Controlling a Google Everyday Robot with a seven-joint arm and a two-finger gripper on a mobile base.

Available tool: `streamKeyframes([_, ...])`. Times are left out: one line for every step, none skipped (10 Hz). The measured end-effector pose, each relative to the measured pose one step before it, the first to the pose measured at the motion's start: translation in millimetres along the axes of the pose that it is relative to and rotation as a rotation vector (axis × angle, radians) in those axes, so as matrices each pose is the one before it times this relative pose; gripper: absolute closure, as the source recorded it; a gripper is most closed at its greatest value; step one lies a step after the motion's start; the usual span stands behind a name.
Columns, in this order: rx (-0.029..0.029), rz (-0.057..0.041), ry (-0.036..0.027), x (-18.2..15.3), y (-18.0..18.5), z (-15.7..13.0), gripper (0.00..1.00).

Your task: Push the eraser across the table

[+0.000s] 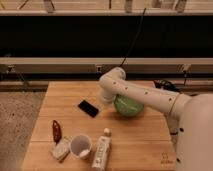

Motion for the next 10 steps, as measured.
streamKeyframes([-0.00155, 0.00091, -0.00154, 2.61, -1.66, -0.46, 0.98])
streamKeyframes([-0.0041, -0.00352, -0.00368, 2.18, -4.52, 3.24, 0.98])
streamKeyframes([-0.00233, -0.00449, -0.00184, -1.89, -2.58, 2.92, 0.98])
streamKeyframes([-0.00257, -0.0025, -0.00123, -0.36, -0.78, 2.35, 0.98])
streamKeyframes([-0.00376, -0.00275, -0.0023, -1.67, -6.15, 6.56, 0.98])
streamKeyframes([0.0004, -0.00817, -0.00391, -4.71, -7.36, 2.79, 0.98])
streamKeyframes([-0.00279, -0.00473, -0.0009, 1.14, -3.59, 2.05, 0.98])
streamKeyframes([-0.00464, -0.00072, -0.00025, 2.89, -0.96, -0.33, 0.98])
streamKeyframes([-0.0046, -0.00704, -0.00339, -0.83, -3.03, 3.04, 0.98])
streamKeyframes([-0.00029, -0.00908, -0.00407, -2.52, -3.64, 1.66, 0.98])
